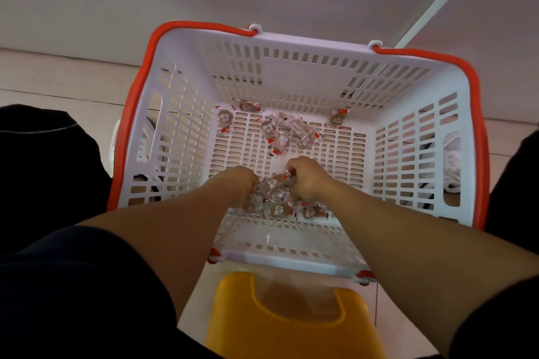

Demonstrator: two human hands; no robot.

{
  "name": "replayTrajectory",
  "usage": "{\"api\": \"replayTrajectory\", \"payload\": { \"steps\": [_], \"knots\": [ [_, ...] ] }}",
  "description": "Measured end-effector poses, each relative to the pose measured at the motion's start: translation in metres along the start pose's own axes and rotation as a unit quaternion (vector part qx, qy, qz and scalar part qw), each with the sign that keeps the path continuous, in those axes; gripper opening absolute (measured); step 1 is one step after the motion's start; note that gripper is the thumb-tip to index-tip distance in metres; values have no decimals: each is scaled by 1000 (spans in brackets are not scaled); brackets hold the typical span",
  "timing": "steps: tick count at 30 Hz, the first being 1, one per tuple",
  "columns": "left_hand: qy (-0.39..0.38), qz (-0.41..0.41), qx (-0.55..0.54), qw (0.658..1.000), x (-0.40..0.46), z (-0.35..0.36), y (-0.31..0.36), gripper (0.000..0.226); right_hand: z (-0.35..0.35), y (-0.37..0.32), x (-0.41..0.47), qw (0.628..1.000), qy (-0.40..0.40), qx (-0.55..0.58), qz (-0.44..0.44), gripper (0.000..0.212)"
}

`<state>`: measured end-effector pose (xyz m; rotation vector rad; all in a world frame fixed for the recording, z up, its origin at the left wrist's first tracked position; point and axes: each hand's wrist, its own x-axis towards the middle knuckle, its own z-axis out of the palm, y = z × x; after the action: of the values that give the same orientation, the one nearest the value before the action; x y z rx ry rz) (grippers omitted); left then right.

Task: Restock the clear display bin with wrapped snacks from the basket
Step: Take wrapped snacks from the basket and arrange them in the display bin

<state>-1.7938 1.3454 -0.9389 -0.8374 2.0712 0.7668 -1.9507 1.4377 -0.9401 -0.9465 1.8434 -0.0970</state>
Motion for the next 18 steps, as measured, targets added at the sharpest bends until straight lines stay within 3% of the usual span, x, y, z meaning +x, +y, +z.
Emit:
{"api": "replayTrajectory", "payload": {
  "steps": [6, 9, 11, 15, 18],
  "knots": [
    [-49, 6, -46, 998, 4, -4, 0, 31, -7, 7, 1, 990, -48, 116, 60, 42],
    [-97, 5, -11, 995, 1, -8, -1, 41, -22, 7, 0, 992, -91, 61, 68, 53],
    [-125, -3, -10, 992, -4, -18, -2, 40, -38, 8, -2, 992, -94, 8, 83, 46],
    [-160, -64, -168, 971, -16, -45, 0, 29, -71, 10, -16, 989, -79, -59, 111, 31],
    [-180, -83, -359, 912, -29, -62, 8, 31, -95, 10, -33, 990, -54, -55, 116, 24]
  ]
}}
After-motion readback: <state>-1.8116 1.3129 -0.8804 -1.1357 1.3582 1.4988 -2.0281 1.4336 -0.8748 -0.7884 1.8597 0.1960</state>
